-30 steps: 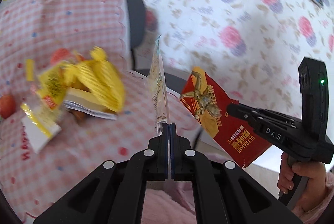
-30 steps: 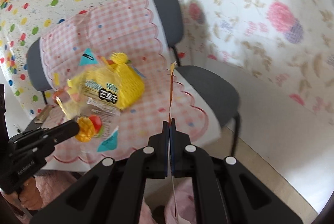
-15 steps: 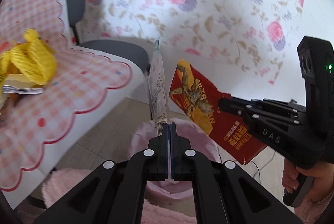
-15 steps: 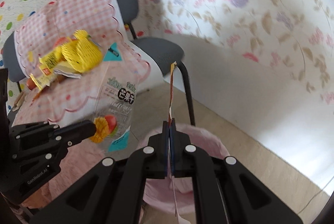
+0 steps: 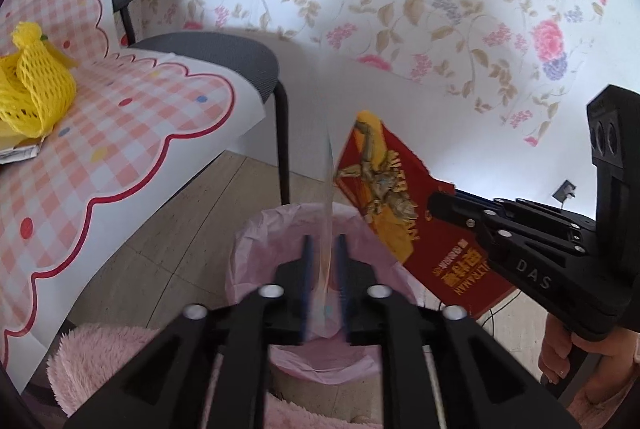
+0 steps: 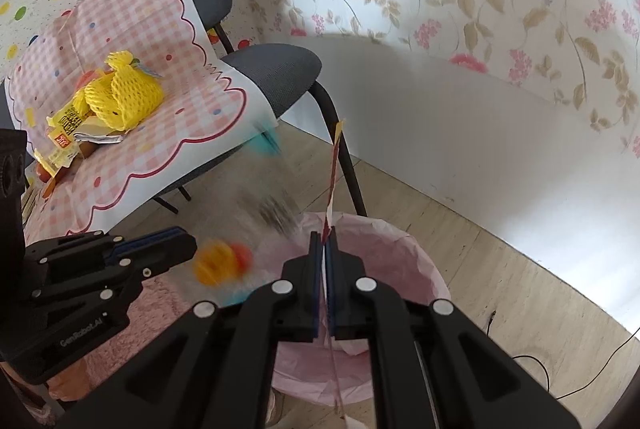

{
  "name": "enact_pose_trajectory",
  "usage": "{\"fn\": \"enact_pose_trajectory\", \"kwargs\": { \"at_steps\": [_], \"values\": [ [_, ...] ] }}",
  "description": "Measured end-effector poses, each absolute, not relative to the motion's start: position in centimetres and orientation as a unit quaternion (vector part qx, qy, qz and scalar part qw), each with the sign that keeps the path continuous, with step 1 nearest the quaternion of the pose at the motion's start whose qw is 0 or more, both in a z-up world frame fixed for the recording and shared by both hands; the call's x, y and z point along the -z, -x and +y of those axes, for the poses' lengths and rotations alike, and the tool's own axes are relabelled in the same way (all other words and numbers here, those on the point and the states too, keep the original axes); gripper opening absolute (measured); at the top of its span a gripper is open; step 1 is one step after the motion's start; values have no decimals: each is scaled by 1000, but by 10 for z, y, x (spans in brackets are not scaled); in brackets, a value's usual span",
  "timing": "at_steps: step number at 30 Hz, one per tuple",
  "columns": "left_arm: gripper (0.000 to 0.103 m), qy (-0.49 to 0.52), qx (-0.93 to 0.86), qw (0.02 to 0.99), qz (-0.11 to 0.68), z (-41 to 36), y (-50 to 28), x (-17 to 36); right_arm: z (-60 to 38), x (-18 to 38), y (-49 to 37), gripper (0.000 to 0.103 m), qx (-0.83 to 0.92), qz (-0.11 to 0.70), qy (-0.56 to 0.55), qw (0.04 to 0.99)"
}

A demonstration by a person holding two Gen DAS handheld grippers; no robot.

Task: Collect trash
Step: 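Carry wrapper and red box over the bin and open both tools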

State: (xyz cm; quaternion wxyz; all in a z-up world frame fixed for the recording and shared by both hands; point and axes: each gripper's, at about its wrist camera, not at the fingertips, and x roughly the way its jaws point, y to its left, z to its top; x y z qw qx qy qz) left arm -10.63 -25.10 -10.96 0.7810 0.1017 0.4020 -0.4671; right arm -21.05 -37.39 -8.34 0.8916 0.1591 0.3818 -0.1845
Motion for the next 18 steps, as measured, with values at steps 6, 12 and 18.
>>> {"fn": "enact_pose_trajectory", "kwargs": {
  "at_steps": [6,12,18],
  "values": [
    [30,-88,448,795,400,-241,96,107,-378,86,208,24,188,382,-159,891],
    [30,-69,424,818,382,-218,89,92,-372,76,205,25,188,375,-141,897],
    [31,-64,381,851,356,-188,84,70,-360,58,200,25,172,361,-133,907]
  ]
}}
